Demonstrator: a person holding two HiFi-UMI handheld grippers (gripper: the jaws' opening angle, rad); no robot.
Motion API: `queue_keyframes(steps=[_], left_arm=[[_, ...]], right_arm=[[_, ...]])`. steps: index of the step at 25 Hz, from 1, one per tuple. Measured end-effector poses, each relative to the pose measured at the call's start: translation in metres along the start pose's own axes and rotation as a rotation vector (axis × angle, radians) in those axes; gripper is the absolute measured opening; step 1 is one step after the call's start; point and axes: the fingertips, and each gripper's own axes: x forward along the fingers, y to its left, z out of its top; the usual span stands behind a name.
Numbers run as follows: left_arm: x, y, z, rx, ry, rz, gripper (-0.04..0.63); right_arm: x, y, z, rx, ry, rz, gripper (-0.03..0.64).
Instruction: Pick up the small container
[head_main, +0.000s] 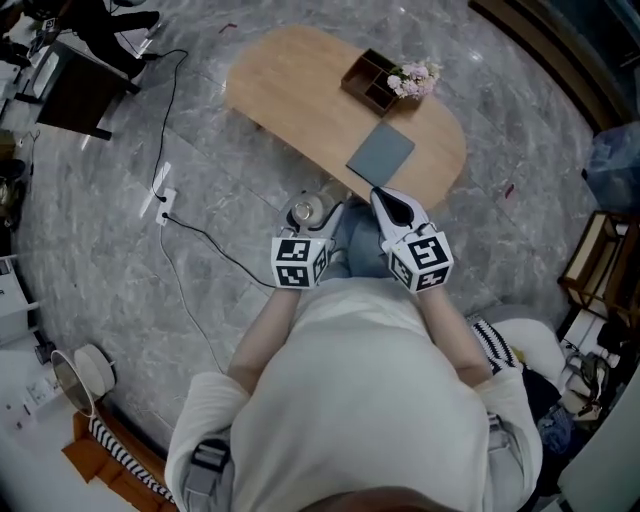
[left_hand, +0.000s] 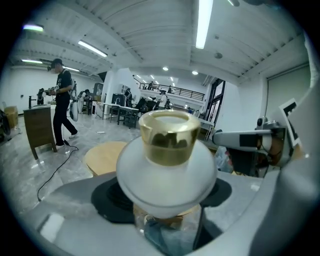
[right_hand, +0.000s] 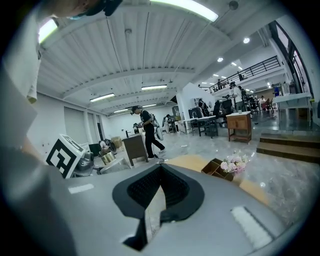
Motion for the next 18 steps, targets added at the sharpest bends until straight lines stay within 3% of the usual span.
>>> queue_keyframes(steps=[18], left_arm=[[-0.075, 0.011, 0.018, -0.063, -0.095, 0.064, 0.347]], right_arm=[[-0.018, 0.048, 0.012, -0.051, -0.011, 0.089, -0.002]])
